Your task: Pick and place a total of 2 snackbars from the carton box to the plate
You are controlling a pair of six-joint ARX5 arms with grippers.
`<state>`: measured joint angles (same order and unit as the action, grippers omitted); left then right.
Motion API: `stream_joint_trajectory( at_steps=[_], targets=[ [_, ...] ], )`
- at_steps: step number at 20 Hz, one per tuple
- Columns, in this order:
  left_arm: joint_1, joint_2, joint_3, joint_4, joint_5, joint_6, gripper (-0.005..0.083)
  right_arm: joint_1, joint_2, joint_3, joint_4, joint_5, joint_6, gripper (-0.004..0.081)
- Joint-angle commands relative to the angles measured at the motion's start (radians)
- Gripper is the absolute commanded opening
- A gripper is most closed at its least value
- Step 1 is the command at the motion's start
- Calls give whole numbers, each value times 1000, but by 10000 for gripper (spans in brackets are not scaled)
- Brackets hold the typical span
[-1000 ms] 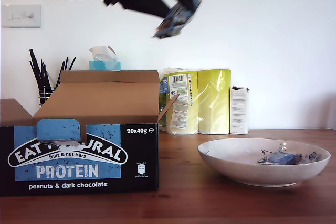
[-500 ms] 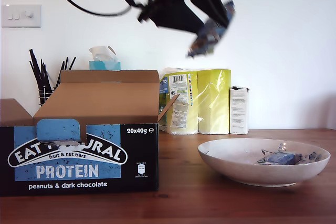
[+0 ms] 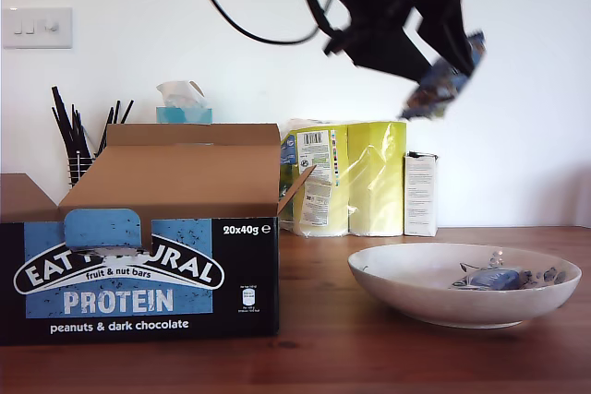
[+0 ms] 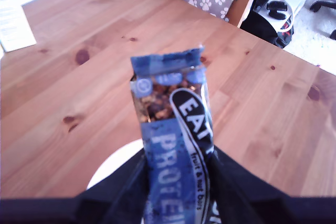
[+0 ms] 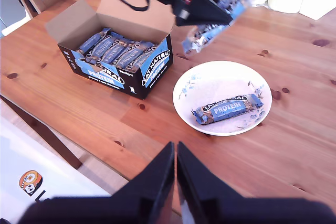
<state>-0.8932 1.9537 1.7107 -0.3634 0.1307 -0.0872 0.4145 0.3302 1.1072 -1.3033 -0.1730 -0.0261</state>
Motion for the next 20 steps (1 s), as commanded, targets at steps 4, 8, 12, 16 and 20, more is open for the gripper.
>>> stream_joint_trajectory(
  at_steps=[4,8,12,16,20],
  targets=[
    [-6,183,153,-112,-7,11,232,4,-1,8,5,-1,0,-13],
    [-5,267,180,-161,-23,12,232,4,-1,8,7,0,-1,-13],
    [-4,314,180,-209,-48,18,232,4,-1,8,12,-1,-8,-13],
    [-2,332,180,-213,-64,17,232,4,-1,8,11,-3,-9,-13],
    [0,344,180,-216,-76,16,243,4,-1,8,11,-4,-27,-13]
  ],
)
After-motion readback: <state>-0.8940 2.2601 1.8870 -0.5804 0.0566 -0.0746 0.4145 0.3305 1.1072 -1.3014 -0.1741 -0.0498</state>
